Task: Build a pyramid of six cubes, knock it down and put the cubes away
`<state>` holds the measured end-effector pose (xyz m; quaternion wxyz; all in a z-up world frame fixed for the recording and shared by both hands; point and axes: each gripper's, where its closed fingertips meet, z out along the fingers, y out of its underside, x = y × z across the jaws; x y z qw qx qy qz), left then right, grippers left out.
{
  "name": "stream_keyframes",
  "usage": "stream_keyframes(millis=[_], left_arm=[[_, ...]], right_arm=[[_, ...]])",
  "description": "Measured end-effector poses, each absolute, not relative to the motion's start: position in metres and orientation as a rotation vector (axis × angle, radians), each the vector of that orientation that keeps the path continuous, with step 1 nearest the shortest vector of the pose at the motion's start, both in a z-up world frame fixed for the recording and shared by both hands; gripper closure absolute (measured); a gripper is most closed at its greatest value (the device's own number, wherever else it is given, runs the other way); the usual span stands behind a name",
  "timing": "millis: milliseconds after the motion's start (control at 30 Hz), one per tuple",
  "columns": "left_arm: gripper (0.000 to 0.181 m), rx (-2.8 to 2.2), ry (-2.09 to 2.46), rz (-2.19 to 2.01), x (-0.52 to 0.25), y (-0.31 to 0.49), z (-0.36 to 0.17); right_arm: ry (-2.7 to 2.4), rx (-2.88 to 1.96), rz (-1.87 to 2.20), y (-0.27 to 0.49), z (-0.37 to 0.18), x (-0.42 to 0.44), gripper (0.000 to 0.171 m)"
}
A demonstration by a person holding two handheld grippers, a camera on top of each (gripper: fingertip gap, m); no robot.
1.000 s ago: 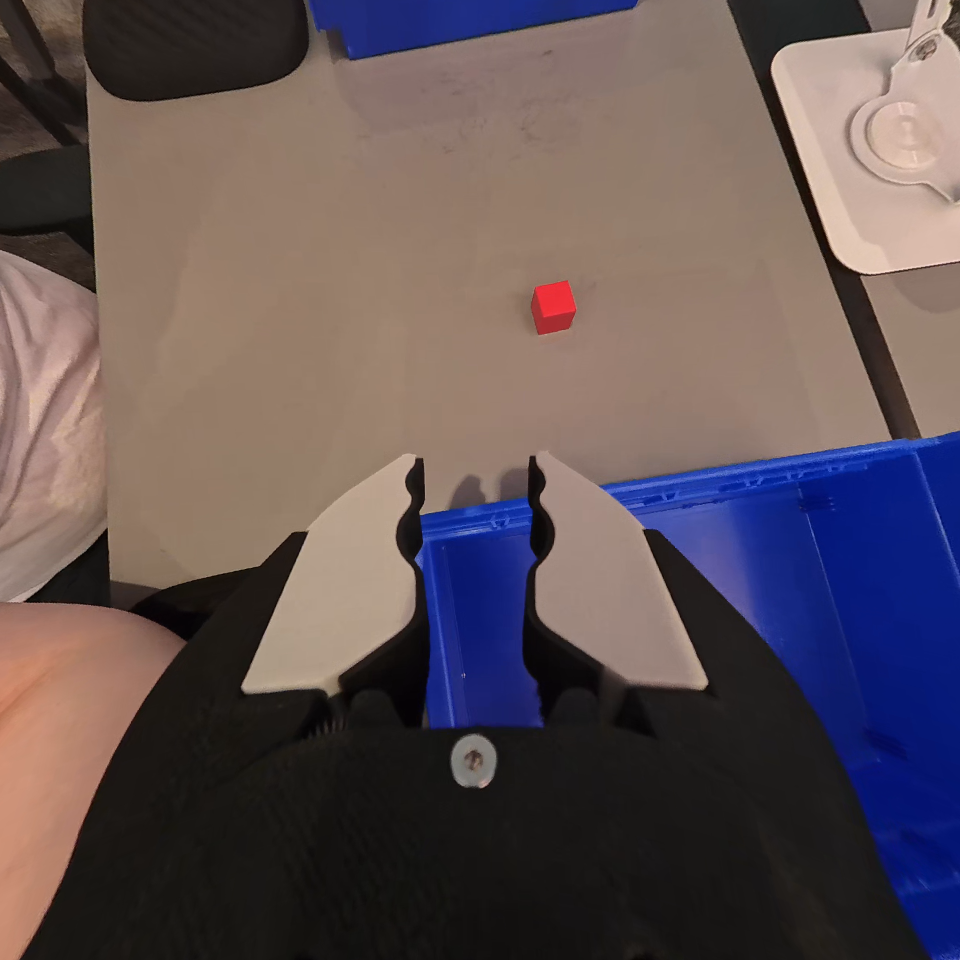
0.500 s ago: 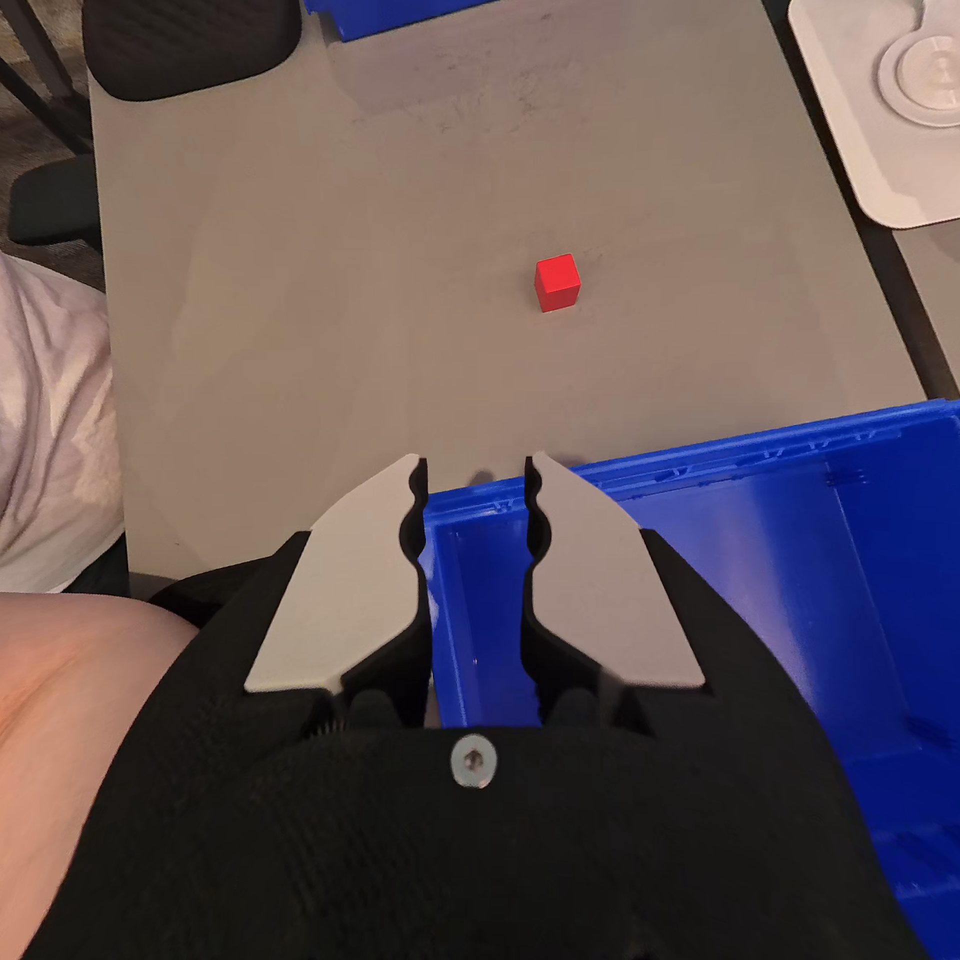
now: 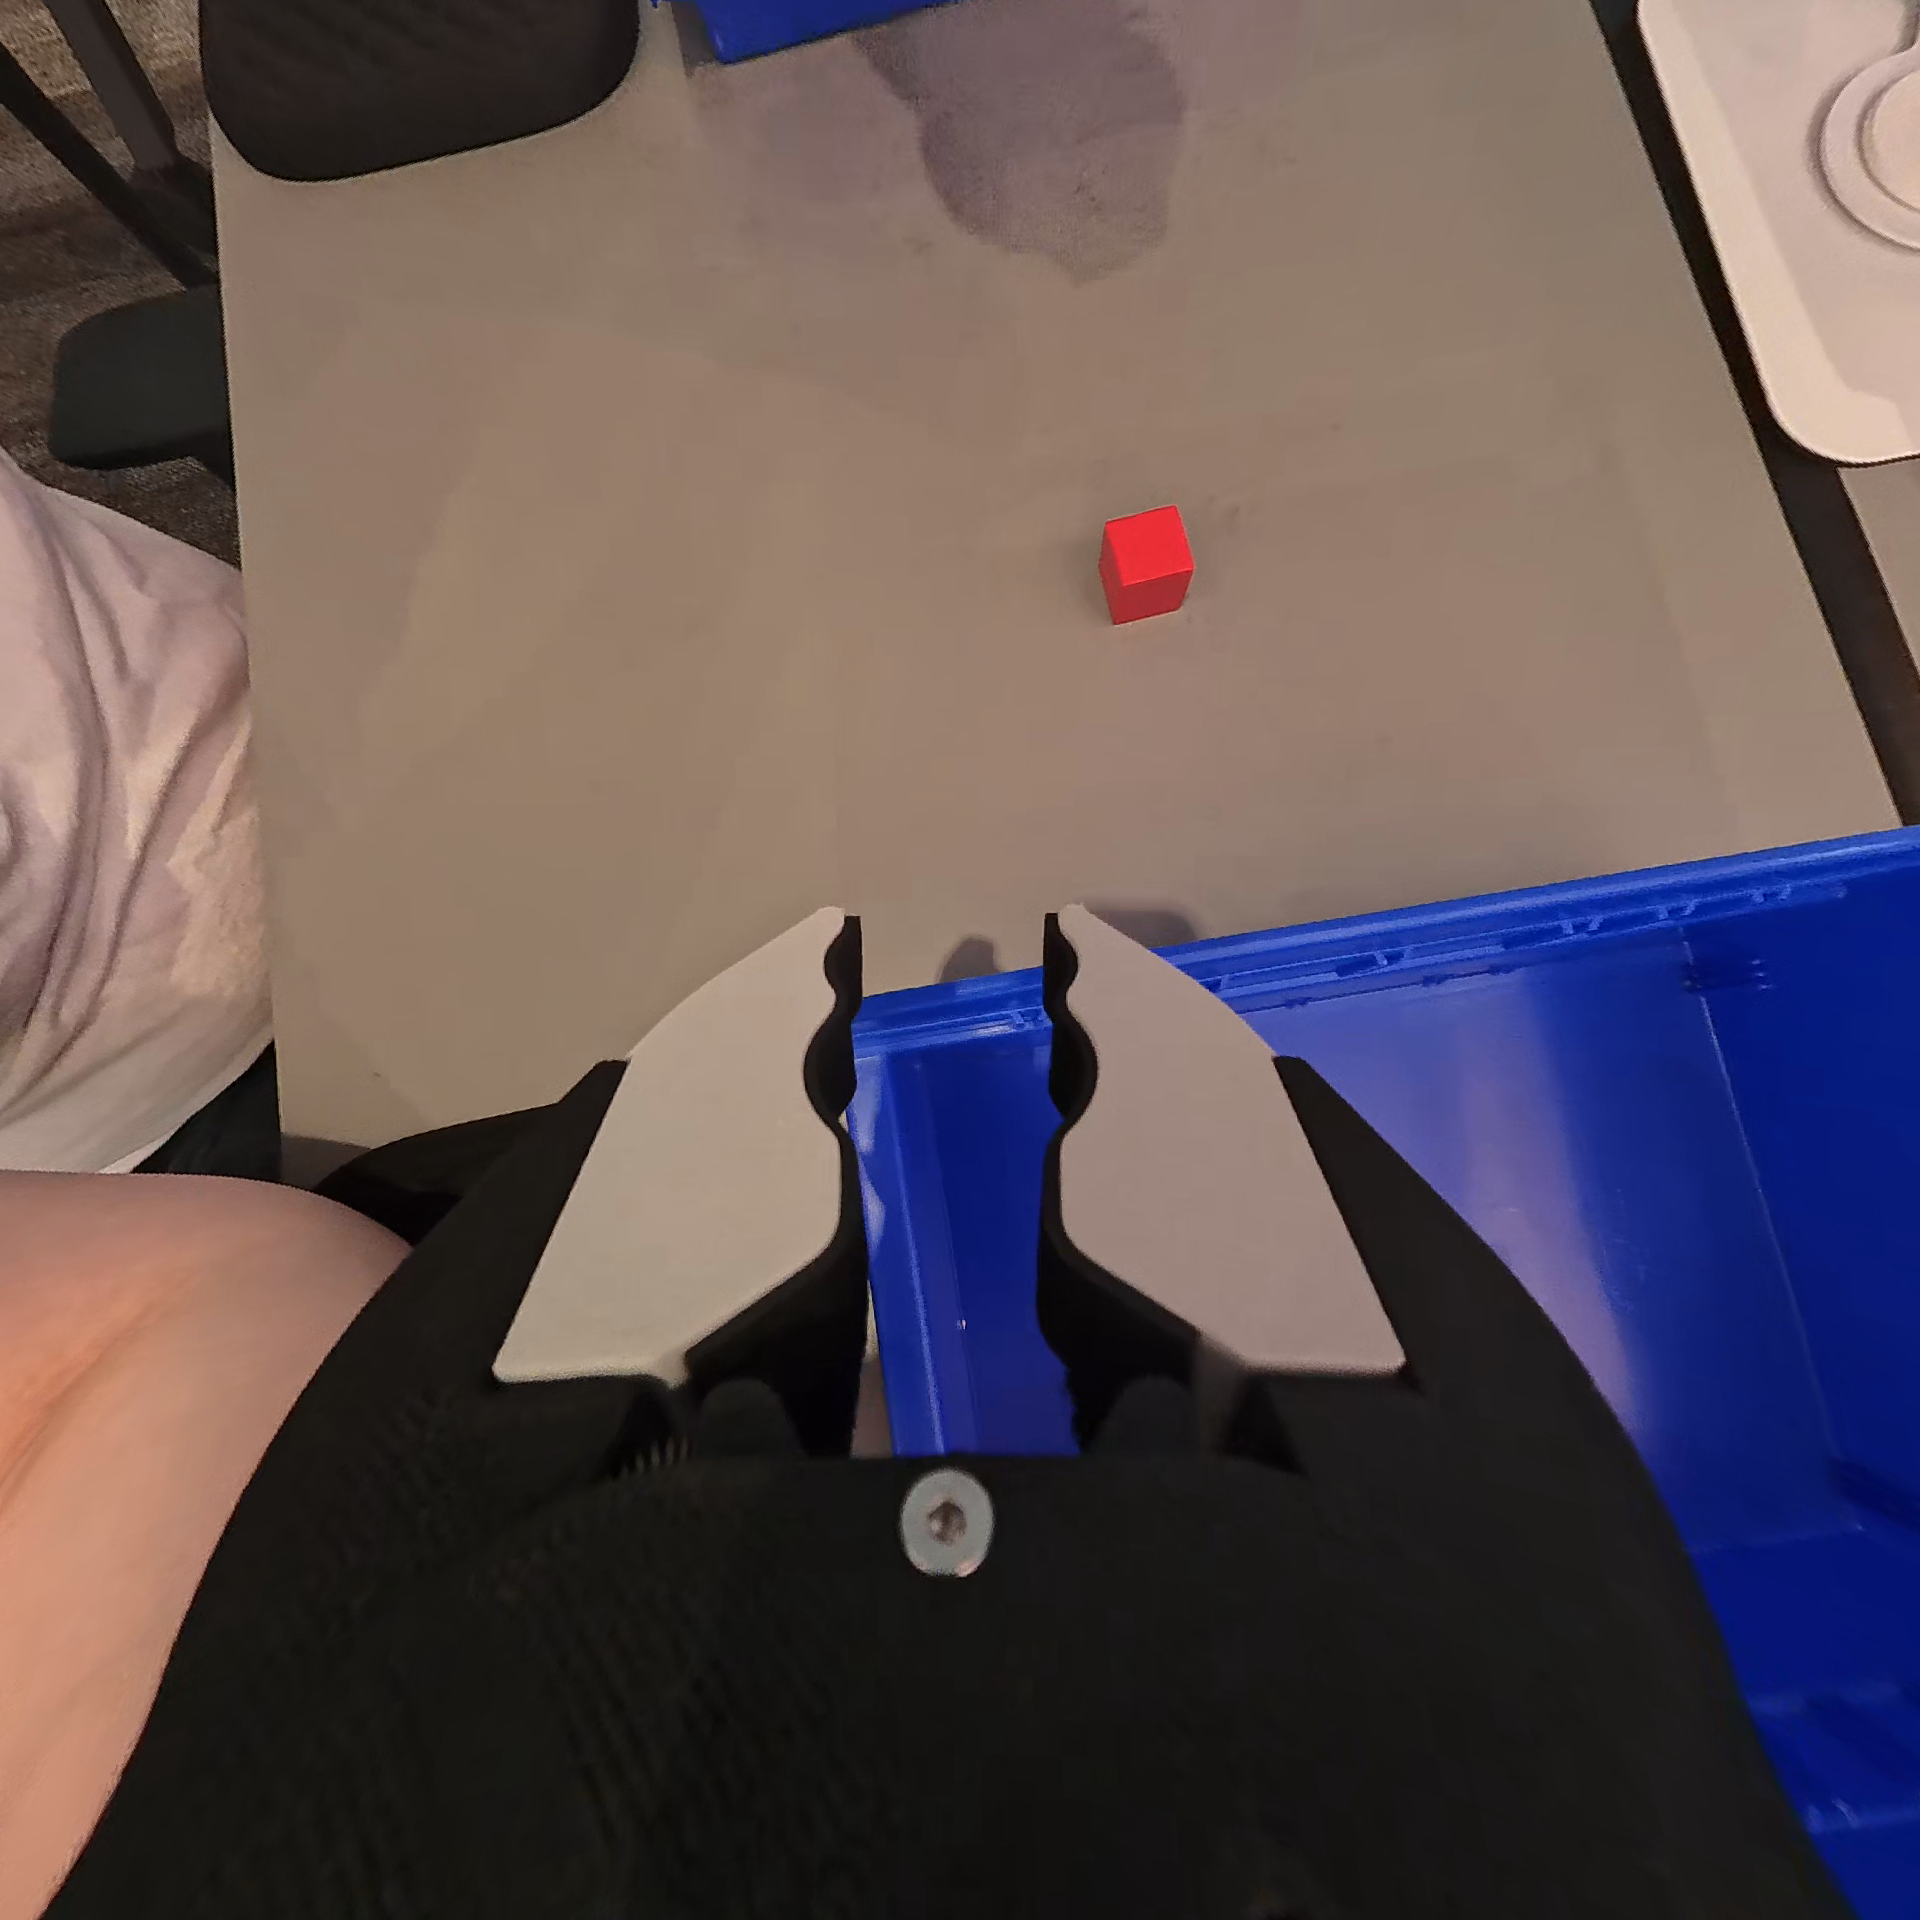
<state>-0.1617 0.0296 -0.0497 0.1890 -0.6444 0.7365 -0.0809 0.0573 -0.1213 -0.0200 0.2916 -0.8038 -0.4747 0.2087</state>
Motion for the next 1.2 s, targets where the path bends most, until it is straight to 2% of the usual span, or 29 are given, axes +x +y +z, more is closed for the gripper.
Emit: stream_keyframes(millis=[167, 367, 1200], left_arm=[[0.153, -1.883, 2.171, -0.199, -0.147, 0.016, -0.096], [0.153, -1.927, 2.250, -0.165, -0.140, 0.007, -0.121], [0.153, -1.832, 2.336, -0.124, -0.080, 0.006, -0.146]], right_arm=[[-1.278, -2.139, 0.570, -0.122, -0.020, 0.056, 0.137], [-1.288, -2.146, 0.587, -0.123, -0.022, 0.055, 0.138], [-1.300, -2.156, 0.637, -0.129, -0.024, 0.056, 0.139]])
